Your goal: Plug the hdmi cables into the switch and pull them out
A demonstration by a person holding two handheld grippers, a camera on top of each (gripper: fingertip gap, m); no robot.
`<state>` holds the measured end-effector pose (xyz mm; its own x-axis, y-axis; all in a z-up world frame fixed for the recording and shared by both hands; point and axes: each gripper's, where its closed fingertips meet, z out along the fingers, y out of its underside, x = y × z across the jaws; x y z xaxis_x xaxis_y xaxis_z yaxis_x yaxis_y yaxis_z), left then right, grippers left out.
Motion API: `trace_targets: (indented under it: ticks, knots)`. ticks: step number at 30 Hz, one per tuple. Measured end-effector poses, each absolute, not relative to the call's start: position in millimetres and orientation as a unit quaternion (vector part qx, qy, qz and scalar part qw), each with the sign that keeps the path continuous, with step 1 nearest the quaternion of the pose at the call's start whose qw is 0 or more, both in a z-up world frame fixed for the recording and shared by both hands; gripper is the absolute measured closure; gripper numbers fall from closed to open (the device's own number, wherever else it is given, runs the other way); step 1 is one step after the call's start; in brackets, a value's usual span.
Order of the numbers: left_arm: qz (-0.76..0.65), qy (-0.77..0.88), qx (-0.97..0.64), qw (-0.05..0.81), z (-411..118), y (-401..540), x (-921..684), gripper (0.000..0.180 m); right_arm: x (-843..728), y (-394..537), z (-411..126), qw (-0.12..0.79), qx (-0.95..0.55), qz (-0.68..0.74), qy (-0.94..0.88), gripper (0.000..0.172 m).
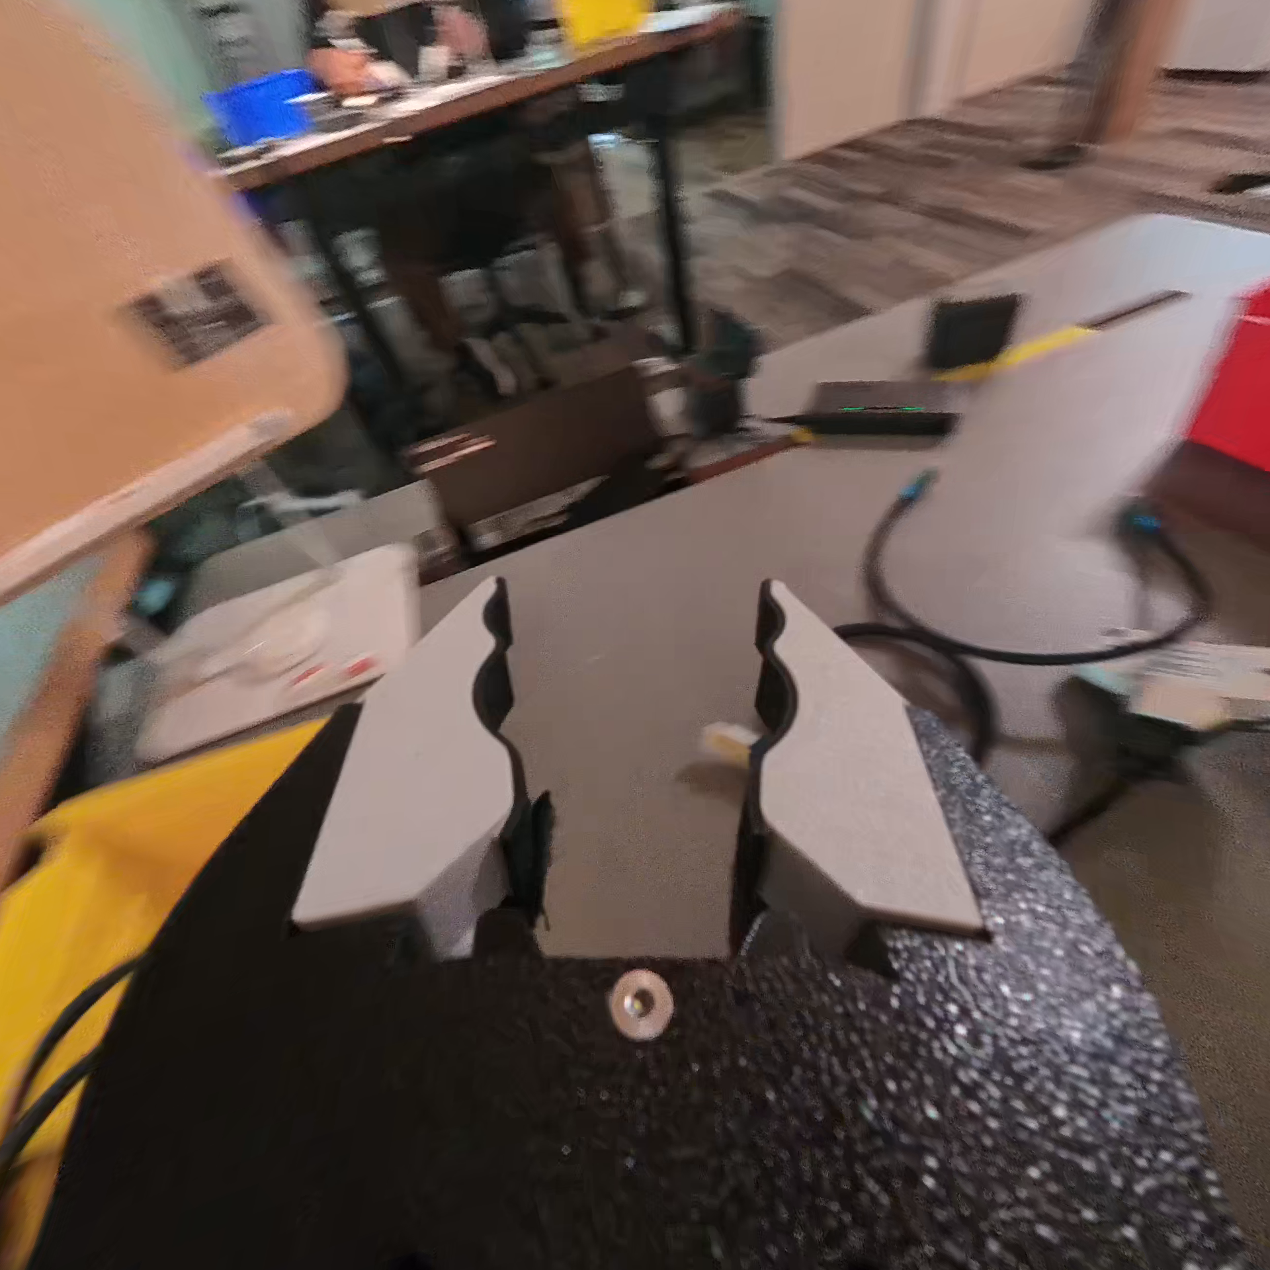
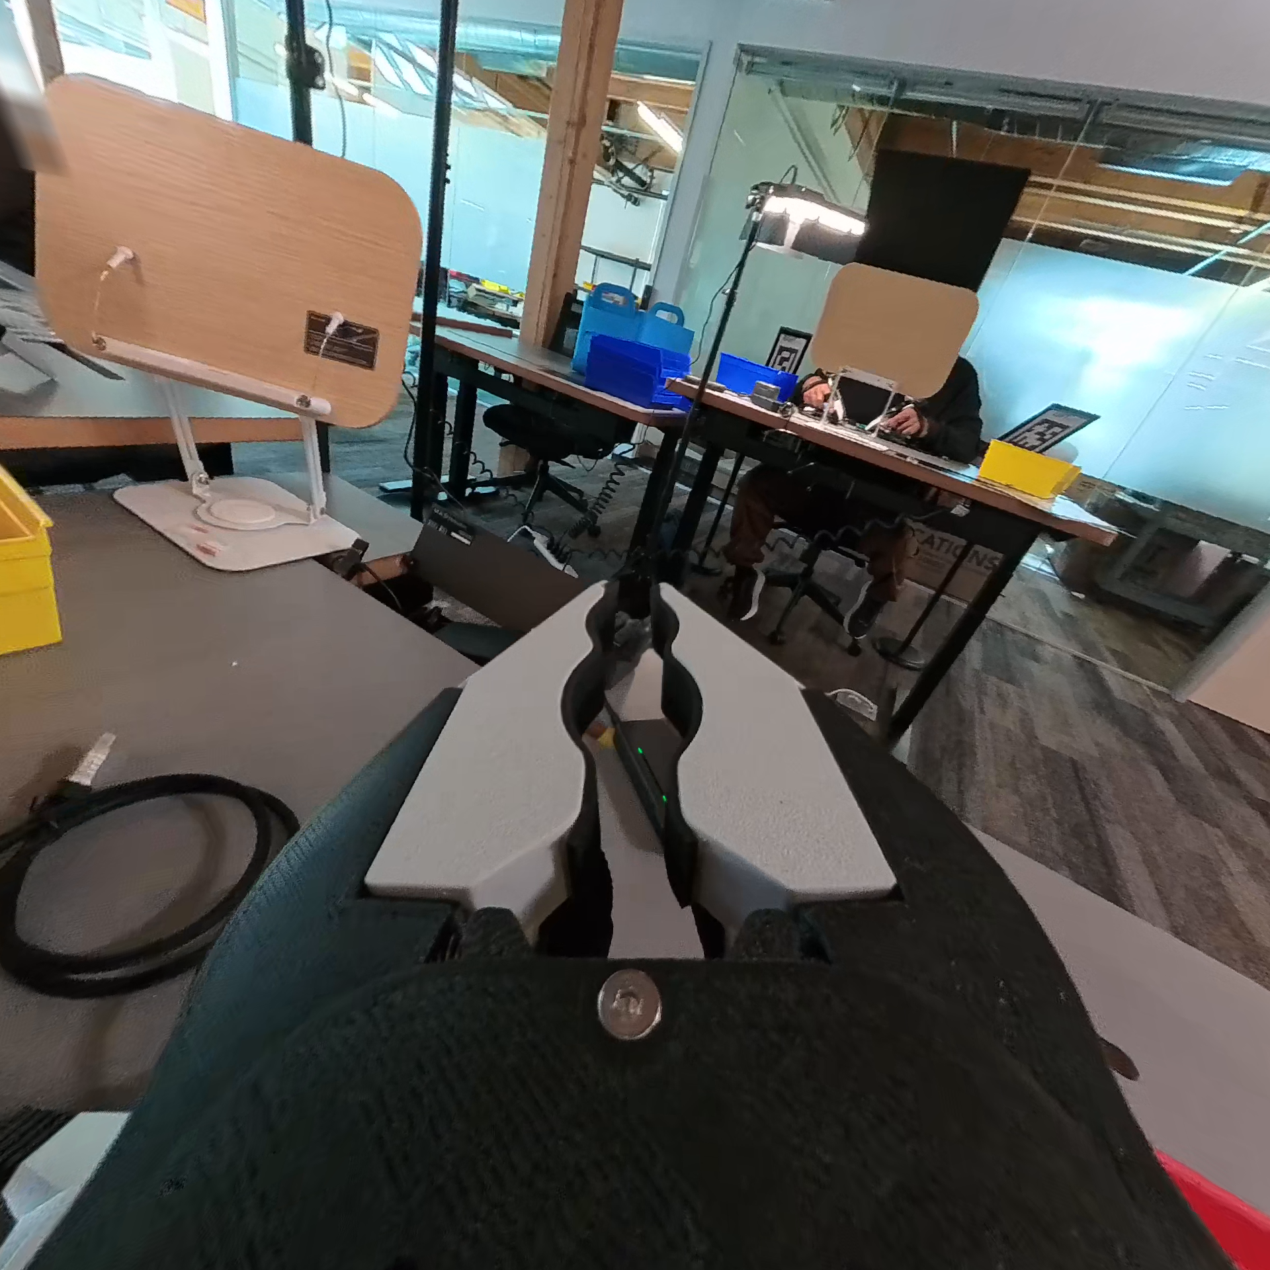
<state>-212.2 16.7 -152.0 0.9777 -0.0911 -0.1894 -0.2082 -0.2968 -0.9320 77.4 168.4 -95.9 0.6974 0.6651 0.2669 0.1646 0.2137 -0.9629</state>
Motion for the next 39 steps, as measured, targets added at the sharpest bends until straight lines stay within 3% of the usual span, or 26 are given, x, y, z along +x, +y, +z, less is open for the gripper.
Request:
trace_targets:
  ticks: [4, 11, 15, 21, 25, 33, 39]
  knots:
    - [0.159, -0.006, -0.810, 0.565, -147.1, -53.9, -321.7, 0.125, 69.0, 166.1, -99.6, 0.691, -0.600, 0.172, -0.365, 0.163]
    - [0.349, 0.148, -0.832, 0.404, -199.3, -99.7, -406.2, 0.139, 65.2, 166.0, -102.0, 0.686, -0.600, 0.183, -0.368, 0.163]
    - [0.377, 0.194, -0.826, 0.371, -217.2, -79.9, -405.4, 0.146, 65.3, 166.8, -103.5, 0.684, -0.602, 0.184, -0.368, 0.163]
    - [0.338, 0.244, -0.841, 0.346, -247.8, -53.9, -402.1, 0.140, 64.1, 166.8, -104.9, 0.683, -0.603, 0.178, -0.373, 0.164]
    - [0.355, 0.266, -0.833, 0.331, -254.8, -50.7, -406.4, 0.164, 63.9, 165.7, -102.2, 0.686, -0.598, 0.184, -0.371, 0.163]
    - [0.505, 0.262, -0.758, 0.320, -202.7, -96.8, -406.2, 0.173, 66.4, 167.9, -104.7, 0.683, -0.602, 0.184, -0.369, 0.163]
    - [0.614, 0.173, -0.681, 0.360, -119.1, -154.7, -400.0, 0.177, 65.9, 170.2, -107.2, 0.681, -0.606, 0.182, -0.369, 0.163]
